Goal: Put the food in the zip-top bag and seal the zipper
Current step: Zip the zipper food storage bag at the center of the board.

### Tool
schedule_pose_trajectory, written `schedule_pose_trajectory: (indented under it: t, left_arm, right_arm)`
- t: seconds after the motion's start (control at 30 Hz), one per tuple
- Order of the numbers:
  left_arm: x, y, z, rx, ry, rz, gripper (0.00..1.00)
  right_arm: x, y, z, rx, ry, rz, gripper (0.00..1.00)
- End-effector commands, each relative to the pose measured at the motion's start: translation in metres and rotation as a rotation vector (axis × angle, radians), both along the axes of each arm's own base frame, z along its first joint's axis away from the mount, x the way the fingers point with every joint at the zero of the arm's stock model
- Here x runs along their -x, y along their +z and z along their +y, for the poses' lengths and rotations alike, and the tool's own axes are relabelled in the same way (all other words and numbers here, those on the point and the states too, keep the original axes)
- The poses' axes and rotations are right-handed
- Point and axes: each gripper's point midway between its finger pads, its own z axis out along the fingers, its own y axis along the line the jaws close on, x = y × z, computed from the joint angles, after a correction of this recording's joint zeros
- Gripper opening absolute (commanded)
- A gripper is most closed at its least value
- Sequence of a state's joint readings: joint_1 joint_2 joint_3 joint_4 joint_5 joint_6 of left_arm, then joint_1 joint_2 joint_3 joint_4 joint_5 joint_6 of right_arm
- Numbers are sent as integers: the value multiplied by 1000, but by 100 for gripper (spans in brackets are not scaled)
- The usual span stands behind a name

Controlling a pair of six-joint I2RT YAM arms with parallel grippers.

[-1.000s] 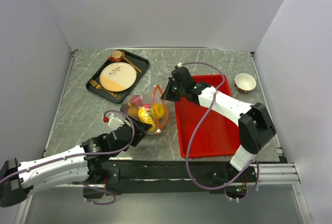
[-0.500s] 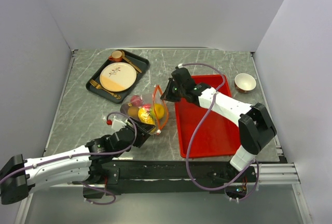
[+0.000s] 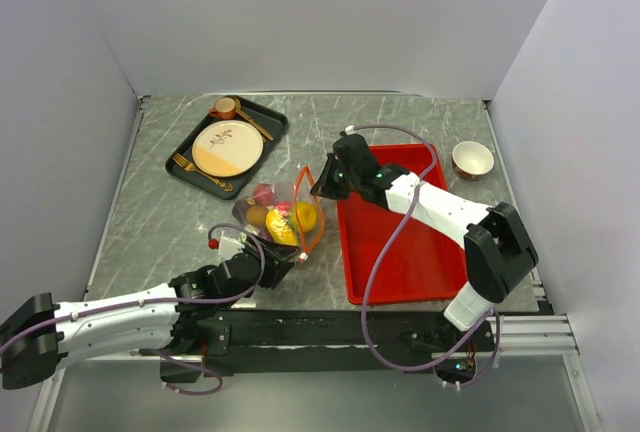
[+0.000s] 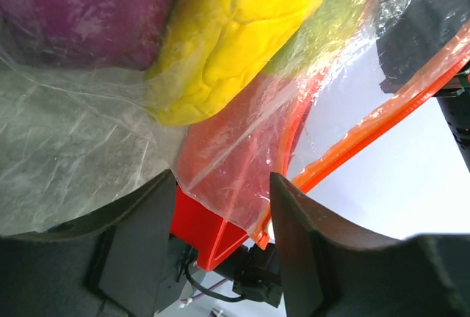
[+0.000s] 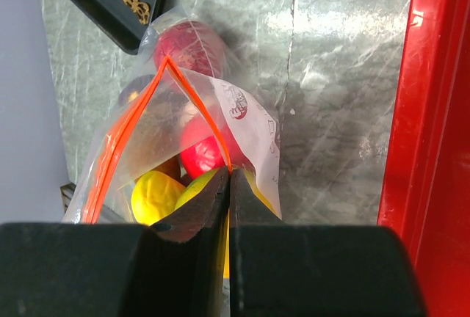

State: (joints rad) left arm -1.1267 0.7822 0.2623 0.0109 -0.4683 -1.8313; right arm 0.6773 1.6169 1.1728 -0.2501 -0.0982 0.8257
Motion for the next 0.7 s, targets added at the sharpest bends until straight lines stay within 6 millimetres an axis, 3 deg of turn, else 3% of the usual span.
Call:
schedule_pose_trajectory:
  t: [0.0, 0.17, 0.4, 0.67]
  left_arm:
    - [-4, 18, -5, 82, 30, -15, 56]
    - [-8, 20, 4, 98, 77, -20, 50]
    - [-10, 24, 9, 106, 102, -20, 33]
    - [-6, 12, 18, 88, 111, 13, 20]
  right_arm:
    - [5, 29, 7, -60, 16, -58, 7]
    - [10, 28, 8, -57, 23, -54, 7]
    - [15, 26, 8, -45, 28, -51, 7]
    - [17, 22, 5, -25, 22, -52, 7]
